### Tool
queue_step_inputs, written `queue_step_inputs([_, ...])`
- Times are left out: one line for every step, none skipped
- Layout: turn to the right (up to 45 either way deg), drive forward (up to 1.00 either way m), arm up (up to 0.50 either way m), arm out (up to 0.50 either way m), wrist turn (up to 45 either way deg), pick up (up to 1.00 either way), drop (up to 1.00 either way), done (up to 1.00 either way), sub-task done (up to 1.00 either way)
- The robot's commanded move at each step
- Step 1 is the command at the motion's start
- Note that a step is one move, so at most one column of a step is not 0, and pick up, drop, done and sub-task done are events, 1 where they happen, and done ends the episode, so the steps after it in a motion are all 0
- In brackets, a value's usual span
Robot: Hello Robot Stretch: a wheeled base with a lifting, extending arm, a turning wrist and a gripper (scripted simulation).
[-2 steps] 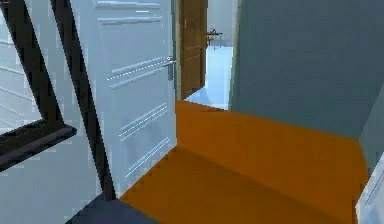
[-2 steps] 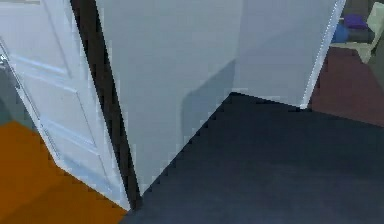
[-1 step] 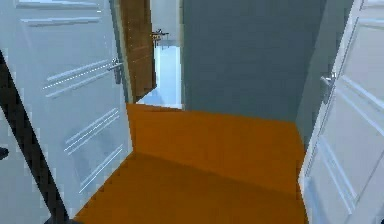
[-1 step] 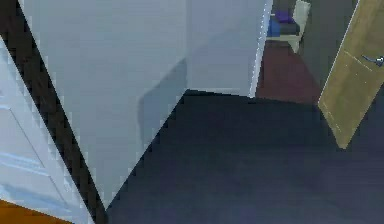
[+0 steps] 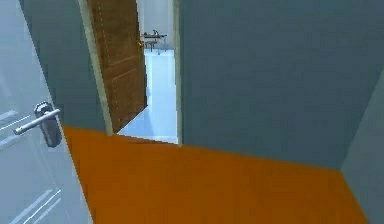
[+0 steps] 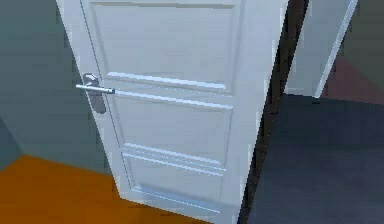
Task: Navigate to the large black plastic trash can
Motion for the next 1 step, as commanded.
queue_step_inputs([3.0,0.00,0.00,0.00,0.0,0.00,0.00,0.00,0.00])
